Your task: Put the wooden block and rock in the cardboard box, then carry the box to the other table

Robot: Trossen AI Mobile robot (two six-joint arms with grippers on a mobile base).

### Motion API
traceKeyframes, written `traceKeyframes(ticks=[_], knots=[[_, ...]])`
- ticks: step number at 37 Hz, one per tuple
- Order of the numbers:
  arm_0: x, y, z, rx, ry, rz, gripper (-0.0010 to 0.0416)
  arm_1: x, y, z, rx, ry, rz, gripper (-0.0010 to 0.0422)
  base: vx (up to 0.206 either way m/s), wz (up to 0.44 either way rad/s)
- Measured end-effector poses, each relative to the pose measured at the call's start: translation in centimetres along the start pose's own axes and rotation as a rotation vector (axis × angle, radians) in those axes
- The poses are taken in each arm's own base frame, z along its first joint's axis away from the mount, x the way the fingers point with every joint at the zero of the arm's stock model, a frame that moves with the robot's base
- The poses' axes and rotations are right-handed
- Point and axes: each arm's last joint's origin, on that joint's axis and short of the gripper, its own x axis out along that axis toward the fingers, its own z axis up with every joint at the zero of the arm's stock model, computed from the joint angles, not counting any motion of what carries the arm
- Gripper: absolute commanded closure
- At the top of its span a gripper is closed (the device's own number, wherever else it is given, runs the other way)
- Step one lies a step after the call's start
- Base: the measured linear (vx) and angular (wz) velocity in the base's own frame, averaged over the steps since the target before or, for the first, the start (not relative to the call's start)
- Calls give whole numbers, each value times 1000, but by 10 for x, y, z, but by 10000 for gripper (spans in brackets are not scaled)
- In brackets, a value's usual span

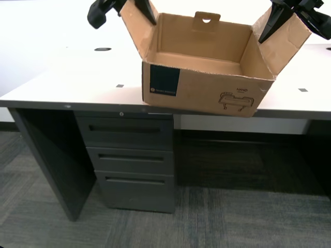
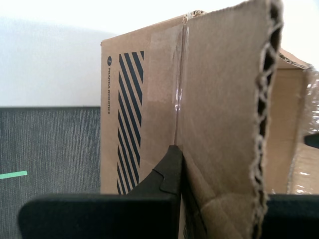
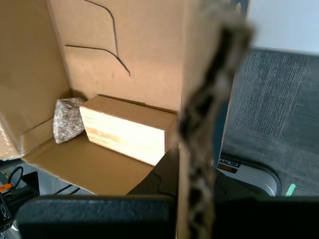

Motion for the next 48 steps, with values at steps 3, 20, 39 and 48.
traceKeyframes(ticks=[3,20,39,48], knots=[[0,0,-1,3,7,-1,406,-2,-1,0,-4,13,7,414,-143,-34],[-16,15,10,-37,-54,30,407,-3,2,-5,-15,47,80,414,-133,-15],[-27,24,16,-55,-90,31,407,-3,2,-4,21,44,80,414,-95,154],[-27,24,15,-52,-84,30,407,-3,1,-5,40,46,79,414,-33,219]])
